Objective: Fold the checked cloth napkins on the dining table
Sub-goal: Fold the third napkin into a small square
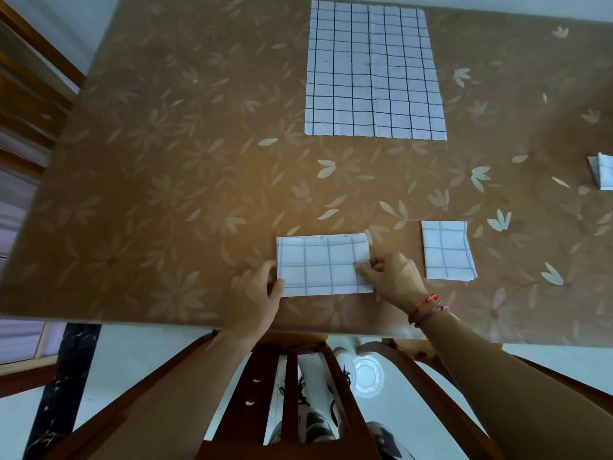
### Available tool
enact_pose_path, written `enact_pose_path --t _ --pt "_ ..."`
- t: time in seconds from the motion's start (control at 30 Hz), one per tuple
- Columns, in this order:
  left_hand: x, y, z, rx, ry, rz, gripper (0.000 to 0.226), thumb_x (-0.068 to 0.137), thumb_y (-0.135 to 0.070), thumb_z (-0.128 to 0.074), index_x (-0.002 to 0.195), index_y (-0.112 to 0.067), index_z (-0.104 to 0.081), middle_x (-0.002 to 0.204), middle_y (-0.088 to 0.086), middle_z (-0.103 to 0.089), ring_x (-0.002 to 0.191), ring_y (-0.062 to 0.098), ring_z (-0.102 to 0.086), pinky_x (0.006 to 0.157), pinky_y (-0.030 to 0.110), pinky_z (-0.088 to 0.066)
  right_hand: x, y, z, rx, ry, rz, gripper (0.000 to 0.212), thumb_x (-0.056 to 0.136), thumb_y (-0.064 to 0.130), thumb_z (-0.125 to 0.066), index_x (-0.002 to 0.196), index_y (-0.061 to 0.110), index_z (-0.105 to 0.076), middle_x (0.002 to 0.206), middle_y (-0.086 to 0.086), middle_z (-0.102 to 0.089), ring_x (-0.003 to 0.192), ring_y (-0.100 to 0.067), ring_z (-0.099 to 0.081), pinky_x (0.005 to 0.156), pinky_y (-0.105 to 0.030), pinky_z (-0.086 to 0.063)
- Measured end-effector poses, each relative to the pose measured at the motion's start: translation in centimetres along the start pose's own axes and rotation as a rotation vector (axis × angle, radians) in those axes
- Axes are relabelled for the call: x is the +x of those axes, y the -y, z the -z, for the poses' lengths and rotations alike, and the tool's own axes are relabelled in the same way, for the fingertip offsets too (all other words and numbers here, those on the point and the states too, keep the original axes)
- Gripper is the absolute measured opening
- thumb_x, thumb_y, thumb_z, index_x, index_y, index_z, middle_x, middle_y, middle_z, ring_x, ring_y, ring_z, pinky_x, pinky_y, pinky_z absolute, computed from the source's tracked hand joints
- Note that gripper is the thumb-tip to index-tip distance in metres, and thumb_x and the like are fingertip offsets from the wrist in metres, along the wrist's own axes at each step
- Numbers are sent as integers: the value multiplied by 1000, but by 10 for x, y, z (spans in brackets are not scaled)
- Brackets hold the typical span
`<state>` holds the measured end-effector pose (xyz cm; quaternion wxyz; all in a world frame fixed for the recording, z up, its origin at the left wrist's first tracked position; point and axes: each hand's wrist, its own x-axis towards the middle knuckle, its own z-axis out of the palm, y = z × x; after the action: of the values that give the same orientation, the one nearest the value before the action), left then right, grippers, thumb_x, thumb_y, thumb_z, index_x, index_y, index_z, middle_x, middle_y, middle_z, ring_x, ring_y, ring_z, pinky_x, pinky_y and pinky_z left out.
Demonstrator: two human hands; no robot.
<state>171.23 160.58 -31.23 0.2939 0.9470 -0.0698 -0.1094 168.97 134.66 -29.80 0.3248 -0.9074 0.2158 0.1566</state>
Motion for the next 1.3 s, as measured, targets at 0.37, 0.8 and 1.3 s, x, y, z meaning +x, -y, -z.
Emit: enact_pose_path --t 0.37,0.8,1.3 --pt "19 19 -1 487 133 -412 52 95 -29 -37 142 -7 -41 153 9 -35 143 25 -29 106 48 -38 6 3 -1 -45 -3 -57 32 90 41 -64 73 13 -68 66 -3 -68 65 -21 -65 46 -24 -36" --pt "22 23 2 547 205 -390 59 96 -37 -30 145 -5 -38 157 9 -28 146 23 -22 109 50 -34 -18 21 -6 -148 -243 20 30 91 45 -59 108 20 -56 98 3 -56 77 -19 -56 66 -36 -51" --pt "24 30 -2 635 228 -422 64 98 -43 -24 149 -4 -29 160 10 -20 147 26 -17 114 54 -20 -54 26 -101 -664 48 737 83 94 55 -41 150 -4 -25 161 -22 -15 150 -34 -11 120 -48 -23"
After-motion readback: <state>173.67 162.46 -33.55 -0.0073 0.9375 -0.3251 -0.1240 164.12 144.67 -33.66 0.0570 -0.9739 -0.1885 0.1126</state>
